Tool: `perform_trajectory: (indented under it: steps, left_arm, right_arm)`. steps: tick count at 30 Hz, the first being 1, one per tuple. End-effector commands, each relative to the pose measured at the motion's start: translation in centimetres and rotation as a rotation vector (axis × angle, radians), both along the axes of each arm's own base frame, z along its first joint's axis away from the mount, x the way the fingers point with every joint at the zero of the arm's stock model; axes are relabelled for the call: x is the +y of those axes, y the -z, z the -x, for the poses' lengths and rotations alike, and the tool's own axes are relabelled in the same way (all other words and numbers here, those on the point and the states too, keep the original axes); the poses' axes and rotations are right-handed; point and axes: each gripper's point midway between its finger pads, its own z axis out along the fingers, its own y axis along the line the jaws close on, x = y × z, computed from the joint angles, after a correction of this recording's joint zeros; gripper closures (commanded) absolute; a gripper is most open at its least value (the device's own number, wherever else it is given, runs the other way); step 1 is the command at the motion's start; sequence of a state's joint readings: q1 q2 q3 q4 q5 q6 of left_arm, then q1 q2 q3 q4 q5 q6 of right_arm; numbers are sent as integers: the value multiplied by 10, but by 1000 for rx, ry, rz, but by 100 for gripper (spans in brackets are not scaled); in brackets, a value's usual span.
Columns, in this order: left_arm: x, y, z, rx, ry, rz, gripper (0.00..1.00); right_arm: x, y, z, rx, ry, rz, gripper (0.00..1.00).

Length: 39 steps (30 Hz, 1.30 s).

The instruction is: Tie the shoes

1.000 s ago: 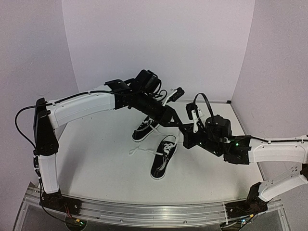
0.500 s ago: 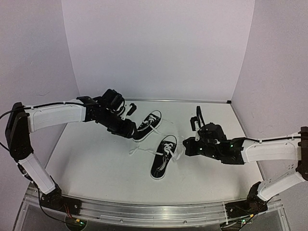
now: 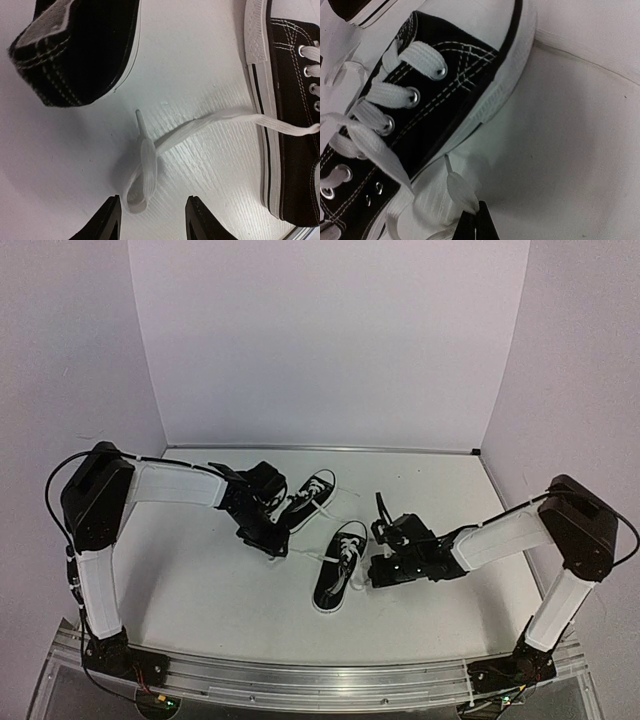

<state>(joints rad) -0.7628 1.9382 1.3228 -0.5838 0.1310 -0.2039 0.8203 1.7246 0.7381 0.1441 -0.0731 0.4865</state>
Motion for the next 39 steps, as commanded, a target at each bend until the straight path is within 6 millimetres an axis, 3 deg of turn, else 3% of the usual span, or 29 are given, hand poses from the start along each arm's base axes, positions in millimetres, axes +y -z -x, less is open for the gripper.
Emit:
perform_trajectory:
  steps: [1, 7, 12, 15, 23, 25, 28, 30, 32, 35, 39]
  left_arm:
    - [-20, -11, -26, -79, 22, 35, 58]
    - [-21, 8, -29, -73, 21, 17, 69]
    - [-14, 14, -23, -65, 4, 11, 91]
    - [-4, 6, -14, -72, -25, 23, 100]
    - [14, -32, 29, -84, -42, 121, 100]
    - [18, -44, 34, -94, -53, 142, 100]
    - [23, -70, 38, -128, -65, 187, 100]
    - [23, -87, 42, -142, -59, 226, 100]
    - [22, -96, 44, -151, -54, 252, 100]
    - [19, -89, 40, -157, -52, 246, 100]
    - [0, -69, 27, -141, -35, 230, 100]
  right_arm:
    - [25, -7, -22, -48, -59, -52, 100]
    - [42, -3, -29, -58, -115, -58, 100]
    - [54, -3, -33, -67, -159, -77, 100]
    - [62, -4, -31, -53, -188, -105, 100]
    - [77, -20, -11, 0, -251, -232, 100]
    - [74, -43, -5, -10, -246, -280, 100]
    - [55, -74, -6, -70, -180, -273, 100]
    - [38, -97, -15, -127, -124, -257, 100]
    - [23, -108, -26, -160, -72, -228, 100]
    - [7, -94, -43, -163, -27, -139, 100]
    - [11, -63, -51, -115, -54, -84, 100]
